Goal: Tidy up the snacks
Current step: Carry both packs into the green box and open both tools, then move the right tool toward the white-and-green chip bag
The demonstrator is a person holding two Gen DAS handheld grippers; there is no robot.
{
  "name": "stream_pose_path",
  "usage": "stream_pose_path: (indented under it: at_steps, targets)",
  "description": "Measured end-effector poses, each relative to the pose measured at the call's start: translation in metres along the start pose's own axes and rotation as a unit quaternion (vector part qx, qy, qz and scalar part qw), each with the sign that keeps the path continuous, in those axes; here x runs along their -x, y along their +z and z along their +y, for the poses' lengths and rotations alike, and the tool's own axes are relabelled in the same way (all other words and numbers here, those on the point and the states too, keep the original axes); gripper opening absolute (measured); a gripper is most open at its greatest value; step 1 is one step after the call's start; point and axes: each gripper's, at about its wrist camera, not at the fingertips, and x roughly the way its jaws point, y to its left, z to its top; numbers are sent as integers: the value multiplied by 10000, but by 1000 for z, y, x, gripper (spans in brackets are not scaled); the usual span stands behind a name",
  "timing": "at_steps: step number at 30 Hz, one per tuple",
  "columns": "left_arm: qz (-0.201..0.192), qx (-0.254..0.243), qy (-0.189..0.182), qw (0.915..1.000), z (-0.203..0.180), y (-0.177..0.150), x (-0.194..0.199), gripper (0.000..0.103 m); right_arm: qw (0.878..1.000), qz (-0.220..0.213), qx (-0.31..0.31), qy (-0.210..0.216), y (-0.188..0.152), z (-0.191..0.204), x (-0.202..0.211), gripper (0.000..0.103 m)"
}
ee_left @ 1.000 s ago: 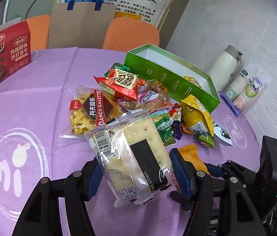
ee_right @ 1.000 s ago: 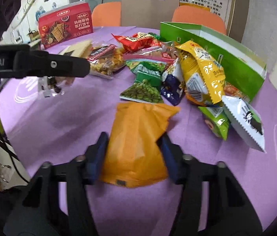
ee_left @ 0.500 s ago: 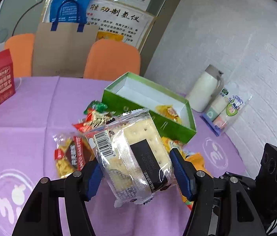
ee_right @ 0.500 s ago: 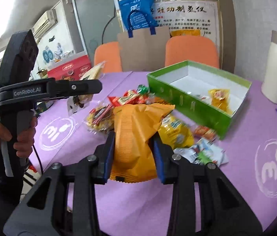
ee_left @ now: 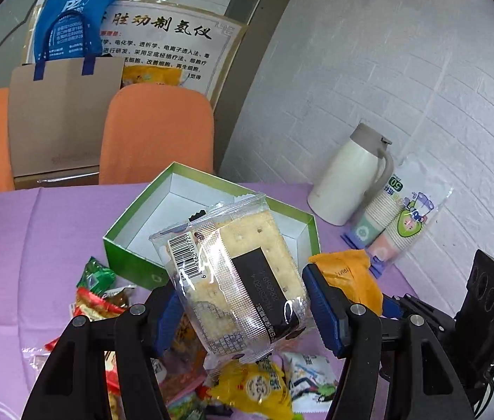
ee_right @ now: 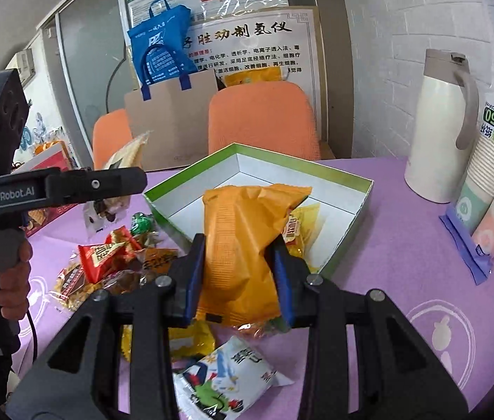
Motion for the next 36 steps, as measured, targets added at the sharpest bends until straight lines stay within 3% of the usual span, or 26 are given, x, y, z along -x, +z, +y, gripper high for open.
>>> stream_pose_path:
  at_steps: [6,13,14,15,16,17,26,36]
  targets:
    - [323,228,178,9991,14,15,-56,66,9997,172,-94,-119,10,-22,-34,38]
    - [391,187,298,9986,21,21,-87,67,9994,326,42,-50,12,-24,-72,43]
    - [352,173,310,9987,22,21,-90,68,9991,417,104,-42,11,-23,-77,58]
    - [330,148,328,9988,21,22,-93,78,9985,515,152,-81,10,-22,-80,76]
    - [363,121,424,9984,21,23,-95,93,9982,552,195,-131,8,-22,-81,84]
    - [357,114,548,9978,21,23,-95,96,9981,544,248,-145,5,-22,-81,91]
    - [316,126,600,9976,26,17,-78,96,9987,457,190,-134,2,-18,-55,99]
    - [78,193,771,9968,11,0,-11,96,9993,-349,160,48,-4,5,26,102]
